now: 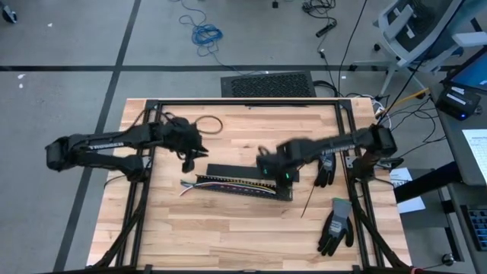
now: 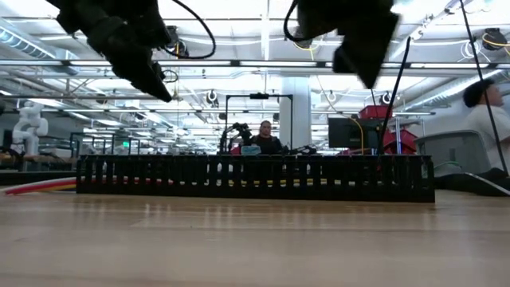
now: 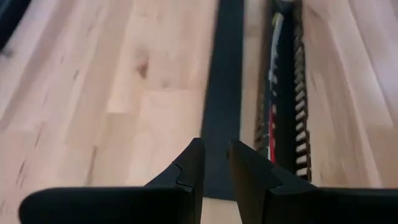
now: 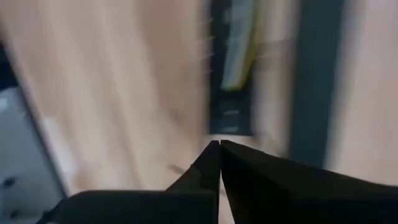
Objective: Ziptie cables
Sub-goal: Adjust the black cable duct
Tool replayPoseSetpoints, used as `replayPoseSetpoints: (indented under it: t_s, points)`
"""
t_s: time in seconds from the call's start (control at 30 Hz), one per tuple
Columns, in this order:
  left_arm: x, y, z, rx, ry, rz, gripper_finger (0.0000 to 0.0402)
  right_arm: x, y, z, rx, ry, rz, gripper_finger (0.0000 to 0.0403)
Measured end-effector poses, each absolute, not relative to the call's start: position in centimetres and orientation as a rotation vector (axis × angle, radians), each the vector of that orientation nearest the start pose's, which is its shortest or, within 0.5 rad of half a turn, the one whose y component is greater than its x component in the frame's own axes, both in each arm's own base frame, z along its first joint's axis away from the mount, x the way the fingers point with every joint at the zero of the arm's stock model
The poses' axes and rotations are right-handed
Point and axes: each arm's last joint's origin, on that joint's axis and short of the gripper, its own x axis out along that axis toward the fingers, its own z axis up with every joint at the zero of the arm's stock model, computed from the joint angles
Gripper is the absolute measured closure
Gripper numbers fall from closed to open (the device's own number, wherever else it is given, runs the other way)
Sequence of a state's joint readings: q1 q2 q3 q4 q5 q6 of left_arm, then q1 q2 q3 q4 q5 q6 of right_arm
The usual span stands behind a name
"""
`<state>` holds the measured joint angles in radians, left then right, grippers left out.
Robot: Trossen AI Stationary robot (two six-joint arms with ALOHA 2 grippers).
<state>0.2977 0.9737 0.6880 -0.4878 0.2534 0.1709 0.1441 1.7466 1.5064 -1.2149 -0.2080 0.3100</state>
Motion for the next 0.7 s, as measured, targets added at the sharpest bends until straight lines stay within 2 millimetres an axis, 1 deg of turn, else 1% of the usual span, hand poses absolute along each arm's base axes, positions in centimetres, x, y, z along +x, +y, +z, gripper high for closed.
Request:
replayPoseSetpoints:
  t_s: [0.13, 0.2, 0.27, 0.4, 0.5, 0.6, 0.7]
  points:
    - [19.9, 4.3, 23.2, 0.097, 0.812, -0.005, 0.0334, 31.3, 9.6, 26.0, 0.286, 1.497, 0.192, 0.0403]
    - [20.7, 4.2, 22.5, 0.129, 0.836, -0.005, 0.0341, 30.9, 11.3, 25.5, 0.288, 1.499, 0.239, 0.0403]
    - [21.6, 4.1, 21.6, 0.121, 0.865, -0.02, 0.0353, 30.3, 12.5, 24.8, 0.275, 1.518, 0.24, 0.0403]
    - [23.0, 3.9, 18.8, 0.07, 0.989, -0.057, 0.0378, 29.5, 13.7, 22.7, 0.313, 1.54, 0.212, 0.0403]
    - [23.6, 3.5, 17.4, 0.019, 1.056, -0.056, 0.0397, 29.1, 14.1, 22.0, 0.309, 1.543, 0.208, 0.0403]
    - [23.9, 2.7, 17.2, 0.042, 1.055, -0.046, 0.0399, 28.8, 14.0, 21.5, 0.301, 1.564, 0.167, 0.0403]
    - [24.3, 2.3, 18.1, 0.106, 1.028, 0.009, 0.04, 28.9, 13.8, 21.4, 0.293, 1.552, 0.138, 0.0403]
